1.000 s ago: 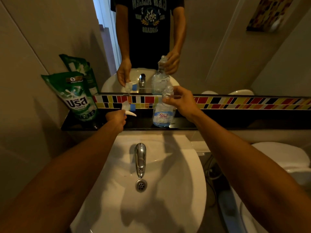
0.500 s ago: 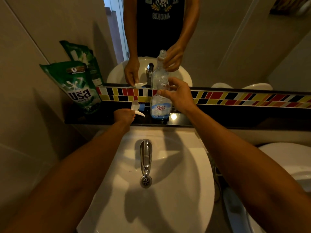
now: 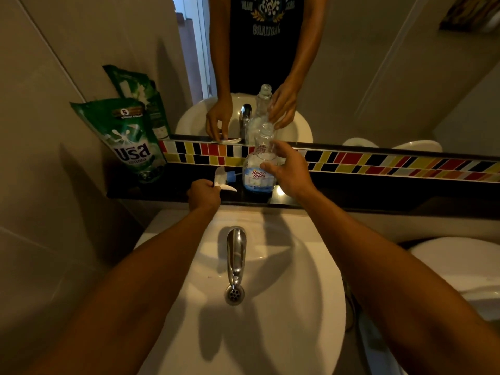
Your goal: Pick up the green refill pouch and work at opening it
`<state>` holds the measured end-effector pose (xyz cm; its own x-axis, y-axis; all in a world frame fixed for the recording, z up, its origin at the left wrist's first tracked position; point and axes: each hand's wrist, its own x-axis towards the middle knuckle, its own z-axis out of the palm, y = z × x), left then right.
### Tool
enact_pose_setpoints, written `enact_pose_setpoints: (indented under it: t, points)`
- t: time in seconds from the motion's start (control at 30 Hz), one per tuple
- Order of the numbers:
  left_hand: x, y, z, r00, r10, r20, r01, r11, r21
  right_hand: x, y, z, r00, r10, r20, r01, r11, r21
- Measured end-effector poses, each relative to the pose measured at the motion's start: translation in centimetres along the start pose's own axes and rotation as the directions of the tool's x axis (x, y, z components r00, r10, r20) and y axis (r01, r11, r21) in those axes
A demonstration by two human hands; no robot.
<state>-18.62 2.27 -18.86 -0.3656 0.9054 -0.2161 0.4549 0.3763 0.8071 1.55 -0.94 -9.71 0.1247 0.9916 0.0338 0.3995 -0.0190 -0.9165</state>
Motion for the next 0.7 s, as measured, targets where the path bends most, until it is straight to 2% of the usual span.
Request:
enact_pose_setpoints:
  t: [0.27, 0.33, 0.43, 0.5, 0.57, 0.7]
  points:
    - [-0.4, -0.4, -3.7, 0.995, 0.044, -0.094, -0.05, 0.996, -0.07, -0.8, 0.5, 0.1, 1.0, -0.017, 0.01, 0.017, 1.0, 0.004]
    - [-0.4, -0.4, -5.2, 0.991, 0.056, -0.121, -0.065, 0.995, -0.079, -1.3, 0.4, 0.3, 0.993, -0.075, -0.087, 0.071, 0.996, -0.05]
    - [-0.1, -0.3, -7.9, 0.983, 0.088, -0.162, -0.103, 0.991, -0.082, -2.7, -0.1, 1.3, 0.937, -0.198, -0.288, 0.166, 0.977, -0.132]
    - [-0.1, -0.3, -9.8, 0.977, 0.114, -0.183, -0.126, 0.99, -0.057, -3.9, -0.9, 2.7, 0.903, -0.262, -0.339, 0.229, 0.964, -0.136]
    - [0.0, -0.1, -11.6, 0.971, 0.128, -0.203, -0.142, 0.988, -0.053, -4.9, -1.8, 4.7, 0.893, -0.316, -0.321, 0.288, 0.948, -0.134]
    - [0.1, 0.0, -15.1, 0.963, 0.129, -0.234, -0.148, 0.987, -0.063, -5.9, -3.7, 8.9, 0.916, -0.358, -0.183, 0.346, 0.934, -0.091]
